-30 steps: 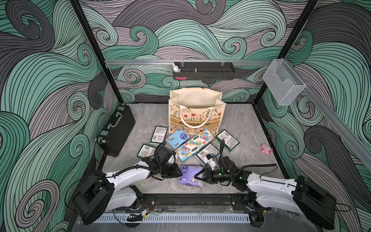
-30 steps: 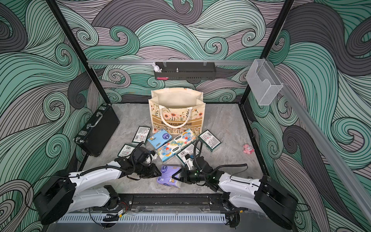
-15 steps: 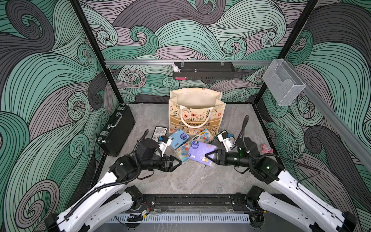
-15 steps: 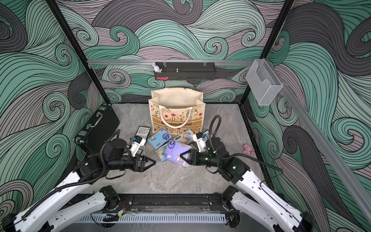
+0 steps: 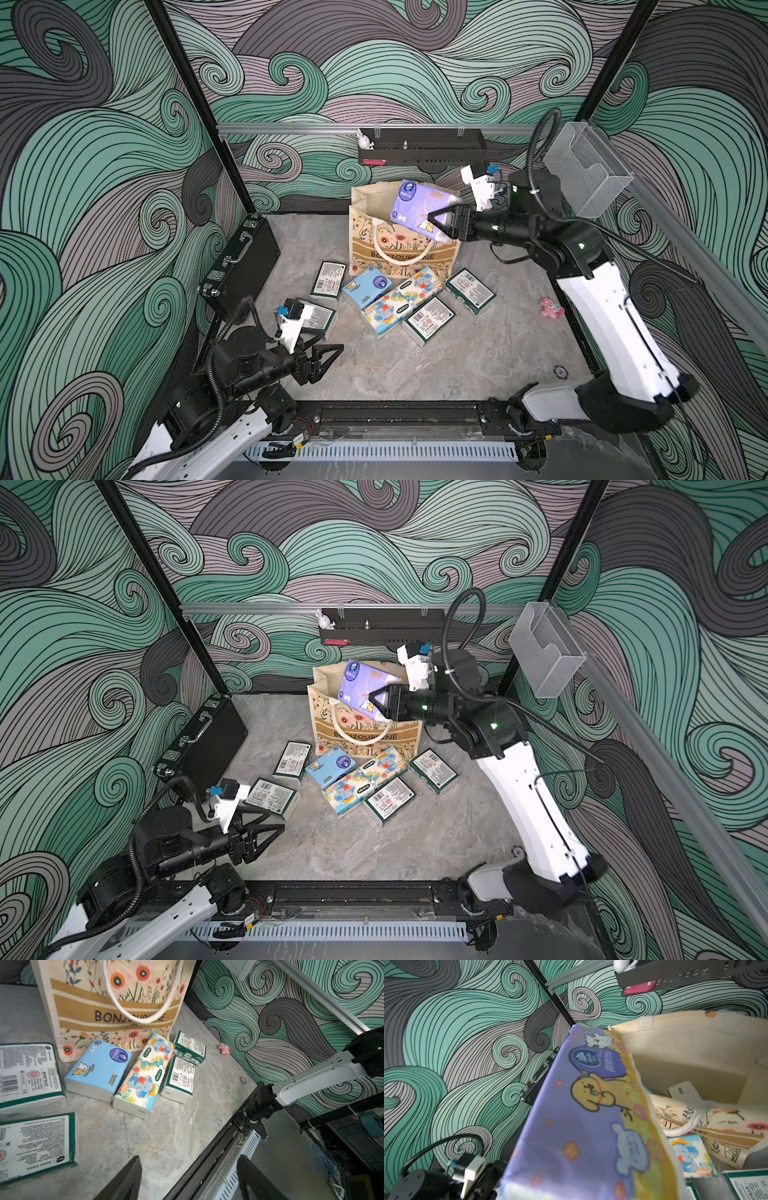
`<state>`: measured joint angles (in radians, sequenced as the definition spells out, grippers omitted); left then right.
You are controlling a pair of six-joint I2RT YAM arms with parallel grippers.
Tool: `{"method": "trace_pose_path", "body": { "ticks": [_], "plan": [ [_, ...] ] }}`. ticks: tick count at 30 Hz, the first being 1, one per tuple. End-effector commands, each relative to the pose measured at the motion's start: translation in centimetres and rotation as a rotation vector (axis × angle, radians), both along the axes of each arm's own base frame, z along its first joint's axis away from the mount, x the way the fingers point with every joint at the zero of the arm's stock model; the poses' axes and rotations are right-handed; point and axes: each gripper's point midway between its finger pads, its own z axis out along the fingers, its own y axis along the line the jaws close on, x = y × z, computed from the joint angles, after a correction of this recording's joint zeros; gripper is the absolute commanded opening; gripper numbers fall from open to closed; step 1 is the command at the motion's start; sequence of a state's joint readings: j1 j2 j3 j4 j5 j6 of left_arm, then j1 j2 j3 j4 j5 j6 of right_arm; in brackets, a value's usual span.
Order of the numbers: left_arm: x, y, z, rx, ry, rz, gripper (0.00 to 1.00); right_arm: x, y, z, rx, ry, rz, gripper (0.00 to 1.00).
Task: Put tissues into the canvas bag
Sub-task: Place the pack of facial tissues in the canvas bag, then move the pack of facial tissues to the center of the board.
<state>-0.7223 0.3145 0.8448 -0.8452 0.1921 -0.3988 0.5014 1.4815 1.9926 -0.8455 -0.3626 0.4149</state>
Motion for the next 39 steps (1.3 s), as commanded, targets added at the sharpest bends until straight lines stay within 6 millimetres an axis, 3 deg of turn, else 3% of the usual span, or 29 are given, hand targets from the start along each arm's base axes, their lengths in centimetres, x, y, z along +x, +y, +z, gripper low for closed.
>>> {"method": "trace_pose_path", "body": {
  "ticks": [1,7,11,16,18,21,23,27,30,34,37,39],
  "plan": [
    [0.5,1.3,0.4,0.007,-0.041,0.069,0.73,3.8,0.8,-0.6,-0.003,0.037,-0.001,0.46],
    [1.3,0.8,-0.9,0.048,0.007,0.079,0.71,9.9,2.9,-3.0,0.041,0.161,0.025,0.45],
    [1.4,0.2,-1.6,0.072,0.050,0.058,0.70,11.6,3.9,-4.2,0.043,0.198,0.035,0.46],
    [1.1,0.2,-1.3,0.054,0.036,0.051,0.70,11.7,4.2,-5.5,0.037,0.236,0.047,0.49],
    [1.1,0.3,-1.2,0.047,0.028,0.053,0.70,11.4,3.9,-5.5,0.021,0.225,0.043,0.56],
    [1.2,0.2,-1.1,0.047,0.027,0.053,0.70,11.2,2.7,-4.7,-0.002,0.182,0.022,0.92],
    [1.2,0.1,-1.4,0.056,0.038,0.051,0.69,11.1,1.1,-3.9,-0.012,0.161,-0.007,0.99],
    [1.4,0.3,-1.5,0.063,0.042,0.066,0.69,8.9,-1.3,-2.1,-0.047,0.112,-0.052,0.99],
    [1.6,0.5,-1.5,0.069,0.042,0.082,0.69,6.1,-1.9,-1.9,-0.062,0.091,-0.043,0.99],
    [2.1,0.6,-2.0,0.092,0.055,0.106,0.70,1.5,-2.8,-3.9,-0.053,0.088,-0.038,0.99],
    [2.9,0.2,-3.0,0.138,0.096,0.115,0.70,-1.8,-4.0,-6.9,-0.053,0.118,-0.042,0.99],
    [3.5,-0.4,-3.8,0.181,0.138,0.107,0.71,-3.7,-4.8,-10.0,-0.070,0.157,-0.042,0.99]
  ]
}}
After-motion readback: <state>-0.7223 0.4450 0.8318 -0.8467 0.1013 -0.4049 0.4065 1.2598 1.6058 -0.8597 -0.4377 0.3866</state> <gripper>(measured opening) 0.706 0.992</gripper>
